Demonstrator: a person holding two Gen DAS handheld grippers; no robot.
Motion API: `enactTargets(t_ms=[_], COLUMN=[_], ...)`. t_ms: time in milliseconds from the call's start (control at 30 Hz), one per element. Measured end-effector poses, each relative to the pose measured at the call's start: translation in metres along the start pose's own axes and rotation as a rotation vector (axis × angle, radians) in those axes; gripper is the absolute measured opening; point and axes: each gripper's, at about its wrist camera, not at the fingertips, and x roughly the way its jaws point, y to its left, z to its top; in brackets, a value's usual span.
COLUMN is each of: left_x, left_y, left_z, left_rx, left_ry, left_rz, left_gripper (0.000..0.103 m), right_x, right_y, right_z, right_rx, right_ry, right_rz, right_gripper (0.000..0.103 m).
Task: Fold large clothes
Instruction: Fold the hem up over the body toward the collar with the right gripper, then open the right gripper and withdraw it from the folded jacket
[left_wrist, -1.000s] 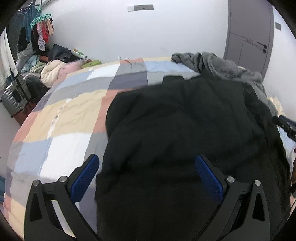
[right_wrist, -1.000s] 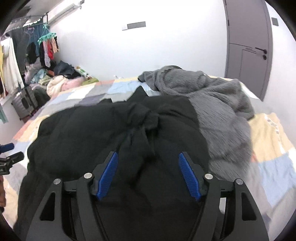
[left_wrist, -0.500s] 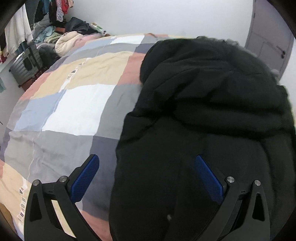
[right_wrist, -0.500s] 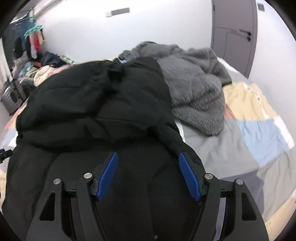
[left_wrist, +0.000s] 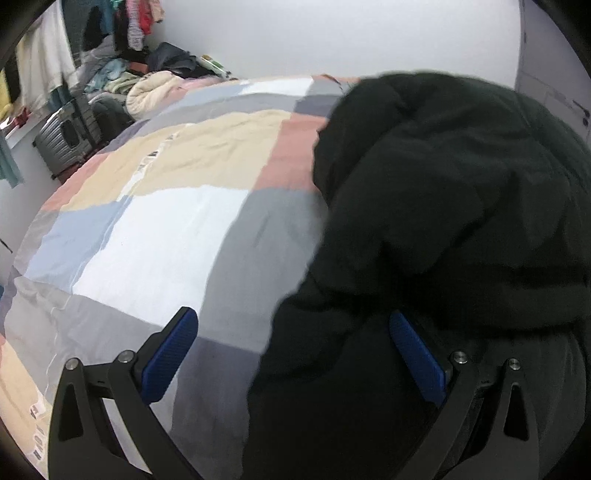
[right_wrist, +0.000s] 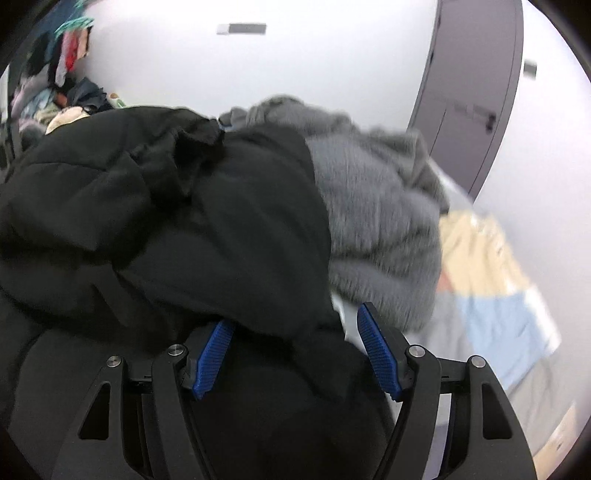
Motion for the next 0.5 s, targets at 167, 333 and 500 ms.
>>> enactTargets(t_ms=[167,333,500], left_x=[0.009,0.010,-0.001], left_y=[0.021,0.026,0.022], left_z=[0.005,0.005,0.005], left_rx=[-0.083,-0.102,-0.103], left_ry=[0.018,0.020,0.027], left_rz=[-0.007,-0.012,-0.066], left_gripper=[0.103,0.103,0.102], right_x=[0.008,0.023,0.018], right_y=[-0.009,-0.030,-0.034], right_z=[0.004,0.001,0.002], right_rx=[0.028,0.096,0.118], right_ry=[-0.039,0.018,0.019], right_rz=[-0.028,0.000,0.039], right_gripper=[0.067,0.070,0.071])
